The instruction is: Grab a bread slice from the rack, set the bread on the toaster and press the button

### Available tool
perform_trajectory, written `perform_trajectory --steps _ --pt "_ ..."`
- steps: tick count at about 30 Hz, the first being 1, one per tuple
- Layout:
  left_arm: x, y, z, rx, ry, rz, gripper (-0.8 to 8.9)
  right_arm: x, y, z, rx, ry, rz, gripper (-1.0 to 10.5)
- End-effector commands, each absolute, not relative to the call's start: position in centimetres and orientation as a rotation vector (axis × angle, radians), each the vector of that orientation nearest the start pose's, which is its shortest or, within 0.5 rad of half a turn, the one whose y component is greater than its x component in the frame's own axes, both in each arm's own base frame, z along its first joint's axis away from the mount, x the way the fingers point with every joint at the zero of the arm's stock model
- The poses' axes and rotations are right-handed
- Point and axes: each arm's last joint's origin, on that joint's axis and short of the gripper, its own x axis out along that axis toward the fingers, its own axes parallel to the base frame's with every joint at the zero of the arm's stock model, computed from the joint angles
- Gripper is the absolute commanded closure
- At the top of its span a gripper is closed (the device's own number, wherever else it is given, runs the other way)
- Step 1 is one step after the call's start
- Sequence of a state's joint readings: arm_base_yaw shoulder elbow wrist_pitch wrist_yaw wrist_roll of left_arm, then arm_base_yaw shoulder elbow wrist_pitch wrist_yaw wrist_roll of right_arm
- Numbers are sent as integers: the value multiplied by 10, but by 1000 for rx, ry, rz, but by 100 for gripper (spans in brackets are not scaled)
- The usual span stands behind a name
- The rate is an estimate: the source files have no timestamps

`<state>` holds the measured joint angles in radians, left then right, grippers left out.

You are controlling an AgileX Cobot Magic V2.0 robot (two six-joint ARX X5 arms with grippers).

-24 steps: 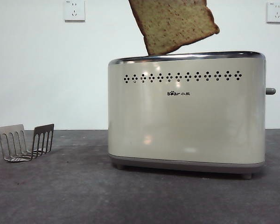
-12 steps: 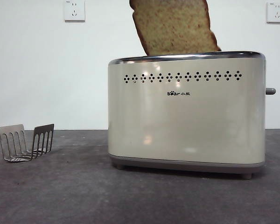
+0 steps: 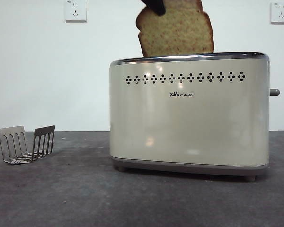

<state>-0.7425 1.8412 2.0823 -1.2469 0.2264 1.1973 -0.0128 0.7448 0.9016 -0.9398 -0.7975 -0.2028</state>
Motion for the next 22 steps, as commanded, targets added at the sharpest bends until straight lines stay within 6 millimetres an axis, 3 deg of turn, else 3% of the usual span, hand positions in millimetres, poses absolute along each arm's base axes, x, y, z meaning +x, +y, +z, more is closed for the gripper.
perform_trajectory --steps 1,16,22 --pt "272 -256 387 1283 373 -1392 823 120 19 319 128 646 826 947" --pt "283 -272 366 1276 430 -1383 804 120 20 319 130 650 827 946" --pt "284 -274 367 1227 447 -1354 489 120 20 319 131 653 827 947"
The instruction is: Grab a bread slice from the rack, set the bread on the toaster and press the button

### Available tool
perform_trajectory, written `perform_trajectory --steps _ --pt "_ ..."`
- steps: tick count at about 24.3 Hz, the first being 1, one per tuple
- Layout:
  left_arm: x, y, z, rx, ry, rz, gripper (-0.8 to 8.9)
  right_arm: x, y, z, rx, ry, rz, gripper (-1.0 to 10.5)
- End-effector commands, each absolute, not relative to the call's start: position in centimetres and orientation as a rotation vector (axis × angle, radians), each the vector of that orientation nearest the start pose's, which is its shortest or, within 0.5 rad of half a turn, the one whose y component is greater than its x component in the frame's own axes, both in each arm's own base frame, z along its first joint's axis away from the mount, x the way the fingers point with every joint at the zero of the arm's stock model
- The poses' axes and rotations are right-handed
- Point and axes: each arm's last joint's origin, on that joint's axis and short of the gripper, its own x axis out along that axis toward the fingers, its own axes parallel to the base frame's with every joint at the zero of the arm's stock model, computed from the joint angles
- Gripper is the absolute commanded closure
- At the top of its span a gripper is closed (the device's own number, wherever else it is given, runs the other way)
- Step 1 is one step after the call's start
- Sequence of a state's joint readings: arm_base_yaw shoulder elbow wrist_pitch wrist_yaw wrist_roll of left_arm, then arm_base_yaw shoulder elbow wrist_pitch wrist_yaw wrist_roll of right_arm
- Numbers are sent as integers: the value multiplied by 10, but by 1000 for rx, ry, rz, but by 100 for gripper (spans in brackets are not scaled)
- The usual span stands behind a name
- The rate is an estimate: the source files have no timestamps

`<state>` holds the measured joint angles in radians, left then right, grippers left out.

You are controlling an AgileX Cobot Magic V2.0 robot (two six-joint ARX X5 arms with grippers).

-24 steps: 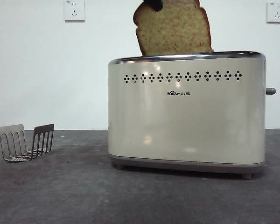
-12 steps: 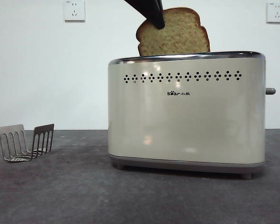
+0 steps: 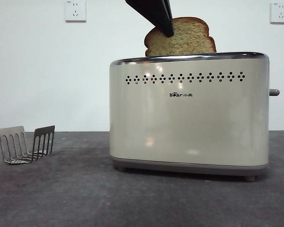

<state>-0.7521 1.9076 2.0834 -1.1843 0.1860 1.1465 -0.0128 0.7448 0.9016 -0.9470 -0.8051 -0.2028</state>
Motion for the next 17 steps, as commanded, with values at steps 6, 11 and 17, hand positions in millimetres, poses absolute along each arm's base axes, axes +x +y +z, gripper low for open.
perform_trajectory --steps 6,11,17 --pt "280 -271 373 1218 435 -1343 491 120 19 319 129 652 827 946" --pt "268 -259 396 1210 373 -1316 491 121 19 319 120 653 810 946" --pt "241 -233 434 1013 390 -1208 504 124 19 317 120 662 803 946"
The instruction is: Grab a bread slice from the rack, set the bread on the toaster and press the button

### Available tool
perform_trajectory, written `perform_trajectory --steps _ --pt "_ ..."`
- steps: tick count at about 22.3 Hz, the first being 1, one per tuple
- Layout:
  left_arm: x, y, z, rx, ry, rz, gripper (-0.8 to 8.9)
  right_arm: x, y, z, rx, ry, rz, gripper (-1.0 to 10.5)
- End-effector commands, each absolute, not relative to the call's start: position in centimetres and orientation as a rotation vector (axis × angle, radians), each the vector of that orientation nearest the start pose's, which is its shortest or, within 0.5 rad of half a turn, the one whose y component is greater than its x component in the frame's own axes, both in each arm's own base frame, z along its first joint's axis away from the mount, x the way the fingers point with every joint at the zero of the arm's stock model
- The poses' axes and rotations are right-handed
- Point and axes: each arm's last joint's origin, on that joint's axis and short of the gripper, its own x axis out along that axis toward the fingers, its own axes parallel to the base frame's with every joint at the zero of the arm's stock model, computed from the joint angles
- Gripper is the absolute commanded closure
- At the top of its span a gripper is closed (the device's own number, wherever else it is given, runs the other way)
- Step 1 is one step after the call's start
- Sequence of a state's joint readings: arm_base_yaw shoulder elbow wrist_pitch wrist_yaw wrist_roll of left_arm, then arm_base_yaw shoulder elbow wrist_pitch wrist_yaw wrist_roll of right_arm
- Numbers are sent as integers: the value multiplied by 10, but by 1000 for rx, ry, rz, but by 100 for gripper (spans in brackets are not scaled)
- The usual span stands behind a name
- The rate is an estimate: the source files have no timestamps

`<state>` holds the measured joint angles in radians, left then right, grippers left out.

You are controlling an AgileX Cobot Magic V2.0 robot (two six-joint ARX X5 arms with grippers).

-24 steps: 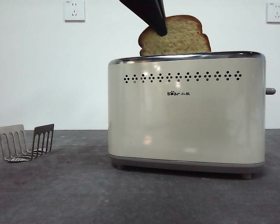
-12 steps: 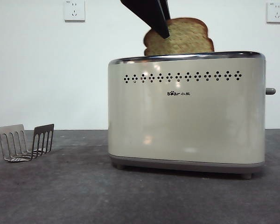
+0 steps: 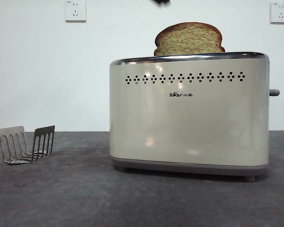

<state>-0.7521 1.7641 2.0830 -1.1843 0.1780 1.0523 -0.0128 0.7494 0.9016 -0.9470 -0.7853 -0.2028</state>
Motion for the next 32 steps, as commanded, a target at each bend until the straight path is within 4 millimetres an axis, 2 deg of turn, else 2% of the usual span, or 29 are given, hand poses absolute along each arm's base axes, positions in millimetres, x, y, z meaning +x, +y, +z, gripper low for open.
perform_trajectory --steps 1,4,8,14,18,27,32 --pt "235 -229 440 944 419 -1182 509 125 19 317 122 667 802 946" --pt "219 -219 453 795 485 -1133 640 131 19 315 170 694 783 946" --pt "203 -202 467 697 512 -1093 818 142 19 316 235 688 782 946" --pt "185 -180 480 537 592 -1019 822 159 21 318 322 648 859 946" --pt "179 -169 486 435 622 -966 822 173 18 314 378 677 820 947" --pt "162 -148 501 276 627 -899 822 209 -8 296 558 709 768 950" --pt "148 -136 509 217 605 -885 822 232 -19 277 673 769 741 954"
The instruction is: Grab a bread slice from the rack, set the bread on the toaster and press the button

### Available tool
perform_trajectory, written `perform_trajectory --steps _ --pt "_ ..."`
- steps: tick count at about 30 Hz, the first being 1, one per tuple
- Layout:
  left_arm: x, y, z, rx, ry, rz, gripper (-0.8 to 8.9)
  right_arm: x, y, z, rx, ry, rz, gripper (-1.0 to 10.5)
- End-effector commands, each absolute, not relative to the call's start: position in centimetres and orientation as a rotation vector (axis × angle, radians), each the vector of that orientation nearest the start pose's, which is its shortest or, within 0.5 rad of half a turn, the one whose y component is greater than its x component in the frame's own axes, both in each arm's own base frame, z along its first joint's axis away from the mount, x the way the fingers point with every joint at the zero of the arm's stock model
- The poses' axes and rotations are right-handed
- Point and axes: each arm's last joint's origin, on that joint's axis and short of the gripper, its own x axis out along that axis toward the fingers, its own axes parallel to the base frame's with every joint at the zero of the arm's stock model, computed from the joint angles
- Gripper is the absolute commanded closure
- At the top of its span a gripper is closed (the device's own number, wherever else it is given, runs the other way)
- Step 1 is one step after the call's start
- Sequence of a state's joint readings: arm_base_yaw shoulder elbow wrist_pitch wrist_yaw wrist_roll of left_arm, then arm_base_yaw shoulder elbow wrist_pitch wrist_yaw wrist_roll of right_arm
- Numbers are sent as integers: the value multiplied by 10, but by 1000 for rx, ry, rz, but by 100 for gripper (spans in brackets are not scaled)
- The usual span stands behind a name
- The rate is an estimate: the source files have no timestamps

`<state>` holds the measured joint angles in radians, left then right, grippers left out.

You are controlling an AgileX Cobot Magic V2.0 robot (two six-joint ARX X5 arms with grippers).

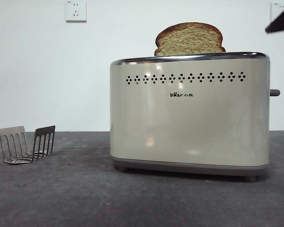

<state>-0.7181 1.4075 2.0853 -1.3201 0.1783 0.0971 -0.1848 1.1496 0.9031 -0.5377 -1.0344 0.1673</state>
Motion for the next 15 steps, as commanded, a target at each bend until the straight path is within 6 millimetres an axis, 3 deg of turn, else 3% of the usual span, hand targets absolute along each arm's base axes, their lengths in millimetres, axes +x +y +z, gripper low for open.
perform_trajectory --steps 1,7,15 --pt "145 -134 510 210 600 -884 822 236 -20 272 687 787 735 954" --pt "131 -121 505 195 611 -877 822 254 -24 248 733 863 720 953" --pt "112 -105 469 189 724 -856 822 264 -26 240 721 849 718 953"
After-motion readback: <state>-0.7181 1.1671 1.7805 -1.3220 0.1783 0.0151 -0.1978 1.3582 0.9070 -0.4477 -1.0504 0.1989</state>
